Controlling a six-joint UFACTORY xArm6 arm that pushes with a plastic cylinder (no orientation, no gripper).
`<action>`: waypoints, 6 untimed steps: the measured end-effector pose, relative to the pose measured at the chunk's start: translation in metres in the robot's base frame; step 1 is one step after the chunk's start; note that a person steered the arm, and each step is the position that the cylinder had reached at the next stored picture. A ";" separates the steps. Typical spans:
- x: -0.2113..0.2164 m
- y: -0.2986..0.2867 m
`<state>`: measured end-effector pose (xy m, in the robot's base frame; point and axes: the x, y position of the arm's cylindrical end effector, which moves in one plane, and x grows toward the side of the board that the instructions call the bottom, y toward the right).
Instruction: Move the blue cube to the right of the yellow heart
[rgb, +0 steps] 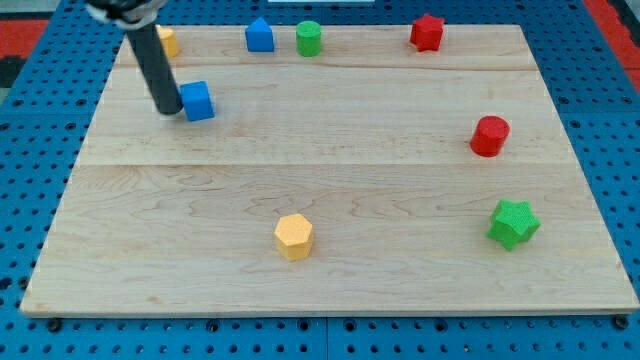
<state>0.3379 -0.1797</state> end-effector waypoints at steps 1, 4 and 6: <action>-0.004 0.034; -0.038 0.058; -0.085 0.033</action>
